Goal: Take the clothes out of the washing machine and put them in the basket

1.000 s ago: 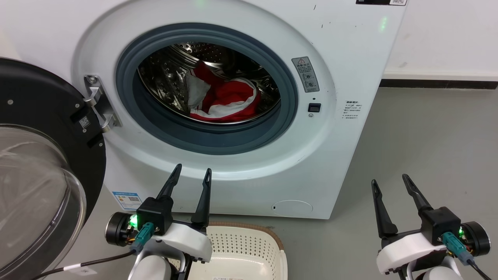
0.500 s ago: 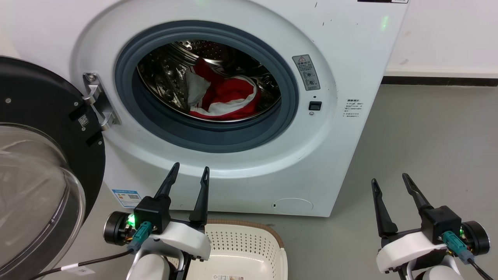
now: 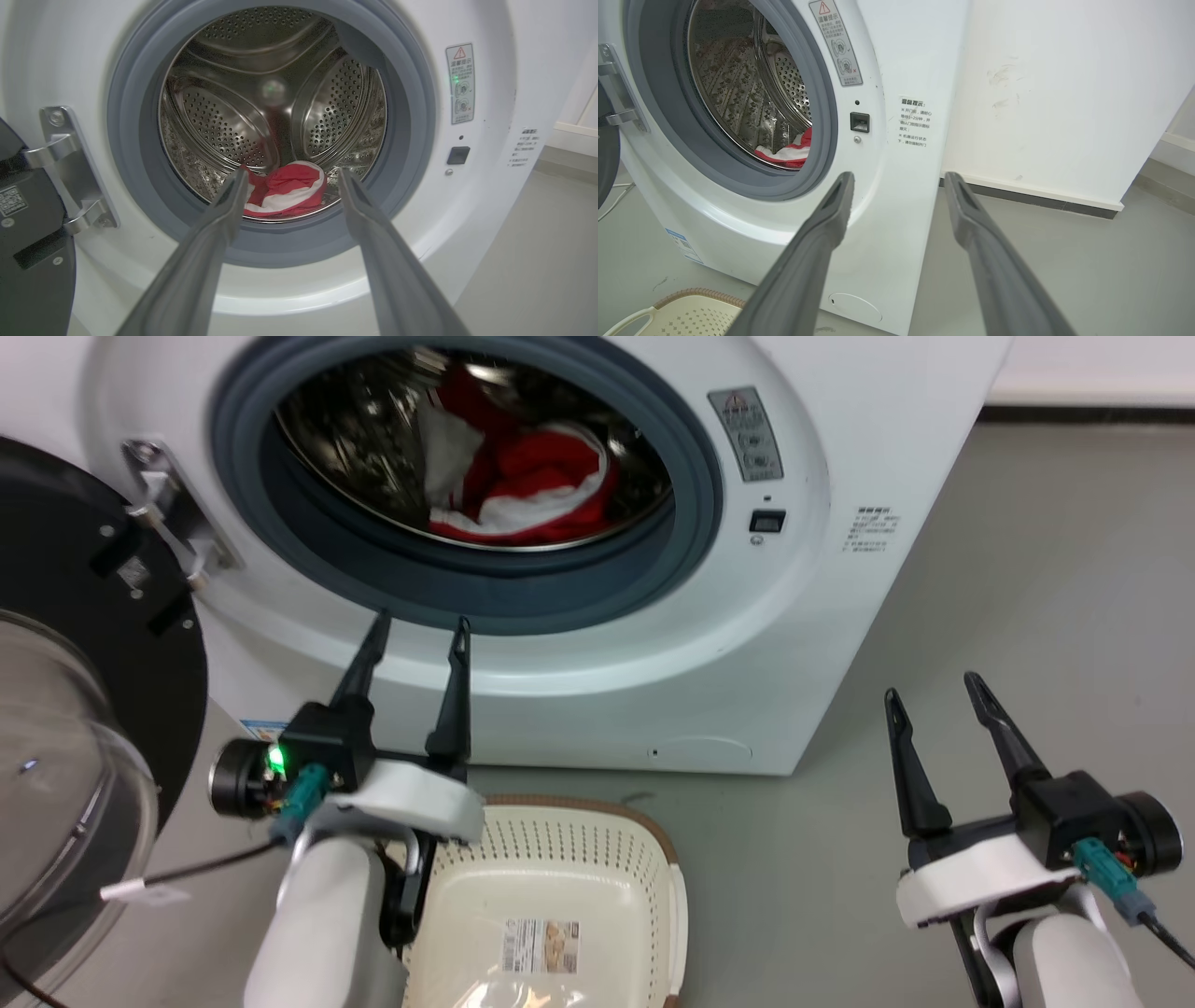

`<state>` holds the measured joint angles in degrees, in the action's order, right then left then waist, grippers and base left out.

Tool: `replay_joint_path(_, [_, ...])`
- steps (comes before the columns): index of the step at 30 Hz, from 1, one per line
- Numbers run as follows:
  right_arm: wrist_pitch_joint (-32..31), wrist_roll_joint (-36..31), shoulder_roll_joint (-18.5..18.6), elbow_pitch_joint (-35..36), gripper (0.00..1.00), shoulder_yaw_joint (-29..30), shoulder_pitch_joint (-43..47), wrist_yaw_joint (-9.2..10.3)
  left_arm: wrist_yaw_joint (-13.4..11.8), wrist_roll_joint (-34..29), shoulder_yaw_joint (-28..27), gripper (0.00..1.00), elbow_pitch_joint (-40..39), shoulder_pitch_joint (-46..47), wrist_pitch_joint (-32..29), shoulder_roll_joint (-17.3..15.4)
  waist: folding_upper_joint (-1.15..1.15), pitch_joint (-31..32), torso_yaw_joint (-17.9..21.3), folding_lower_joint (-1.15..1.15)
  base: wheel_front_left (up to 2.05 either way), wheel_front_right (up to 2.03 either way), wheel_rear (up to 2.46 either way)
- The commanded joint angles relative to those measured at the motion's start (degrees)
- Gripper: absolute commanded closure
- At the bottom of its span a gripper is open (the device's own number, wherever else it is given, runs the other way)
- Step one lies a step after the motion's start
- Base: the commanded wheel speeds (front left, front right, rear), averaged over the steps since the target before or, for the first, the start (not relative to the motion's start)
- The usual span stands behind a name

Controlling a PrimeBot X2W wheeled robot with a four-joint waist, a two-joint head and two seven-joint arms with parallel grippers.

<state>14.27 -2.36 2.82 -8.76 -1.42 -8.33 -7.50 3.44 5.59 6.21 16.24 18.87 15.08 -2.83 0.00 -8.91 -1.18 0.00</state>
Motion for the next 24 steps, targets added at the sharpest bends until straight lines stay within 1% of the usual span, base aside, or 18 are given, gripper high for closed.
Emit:
replay_joint_path(1, [-0.15, 0.30, 0.12, 0.89, 0.00, -0.27, -1.35, 0.03, -0.26, -0.55, -0.57, 0.00, 0.29, 2.05, 0.13, -0.09, 0.00, -3.67, 1.03, 0.00, 0.00, 0.00, 0.00])
replay_joint_path(5, [-0.39, 0.59, 0.11, 2.64, 0.00, -0.96, -3.17, 0.03, -0.26, -1.01, -2.23, 0.00, 1.87, 6.79, 0.13, -0.29, 0.00, -8.02, 2.28, 0.00, 0.00, 0.00, 0.00])
replay_joint_path(13, [-0.32, 1.45, 0.08, 4.51, 0.00, -2.44, -6.58, 0.02, 0.38, -1.76, -4.87, 0.00, 7.00, 17.34, 0.13, -2.16, 0.00, -15.97, 5.06, 0.00, 0.00, 0.00, 0.00])
replay_joint_path(18, [0.03, 2.25, 0.07, 4.83, 0.00, -3.51, -8.39, 0.03, 0.84, -2.20, -5.96, 0.00, 10.79, 24.10, 0.13, -3.94, 0.00, -20.13, 6.98, 0.00, 0.00, 0.00, 0.00])
replay_joint_path(24, [0.50, 3.91, 0.06, 4.35, 0.00, -4.76, -10.39, 0.03, 1.17, -2.50, -6.74, 0.00, 17.33, 32.58, 0.13, -6.56, 0.00, -24.61, 9.45, 0.00, 0.00, 0.00, 0.00])
